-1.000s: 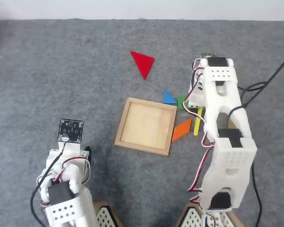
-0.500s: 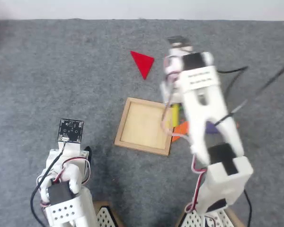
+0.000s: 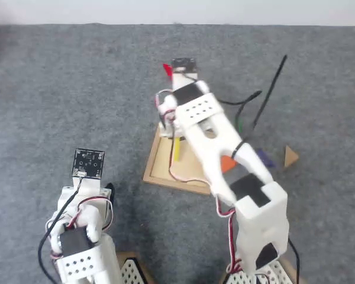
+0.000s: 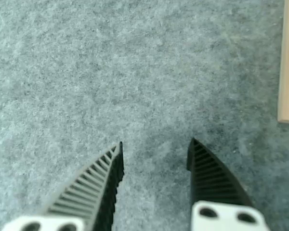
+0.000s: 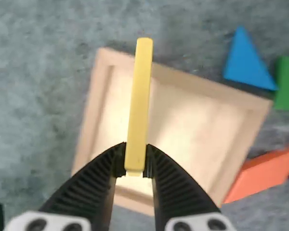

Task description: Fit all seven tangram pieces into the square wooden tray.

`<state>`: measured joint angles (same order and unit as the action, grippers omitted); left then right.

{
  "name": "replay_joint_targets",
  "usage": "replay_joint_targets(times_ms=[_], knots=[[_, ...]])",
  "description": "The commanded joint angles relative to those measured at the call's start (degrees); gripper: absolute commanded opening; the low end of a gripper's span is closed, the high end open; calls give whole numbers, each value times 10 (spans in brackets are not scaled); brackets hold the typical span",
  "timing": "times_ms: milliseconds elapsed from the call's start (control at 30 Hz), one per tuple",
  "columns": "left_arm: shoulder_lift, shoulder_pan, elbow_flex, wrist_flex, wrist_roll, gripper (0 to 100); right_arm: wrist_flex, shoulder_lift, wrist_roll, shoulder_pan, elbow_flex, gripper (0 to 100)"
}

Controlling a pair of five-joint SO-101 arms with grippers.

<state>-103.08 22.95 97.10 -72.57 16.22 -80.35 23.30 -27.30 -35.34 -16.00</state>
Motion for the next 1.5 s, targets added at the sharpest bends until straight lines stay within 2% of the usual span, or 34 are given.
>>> replay_joint_targets(times_ms=[0, 233, 433, 567, 733, 1000, 1467], knots=[[-11, -2, -7, -1, -4, 209, 5, -5, -25, -49, -10, 8], [-11, -2, -7, -1, -4, 209, 54, -5, -47, -67, 55, 17], [-11, -2, -7, -1, -4, 209, 58, -5, -47, -12, 96, 173], [-11, -2, -7, -1, -4, 209, 58, -5, -46, 15, 110, 236], [-11, -2, -7, -1, -4, 209, 65, -5, -6, 37, 120, 238], [-11, -2, -7, -1, -4, 209, 167, 21, -3, 31, 171, 238], [-11, -2, -7, -1, -4, 209, 158, 97, -2, -65, 78, 238]])
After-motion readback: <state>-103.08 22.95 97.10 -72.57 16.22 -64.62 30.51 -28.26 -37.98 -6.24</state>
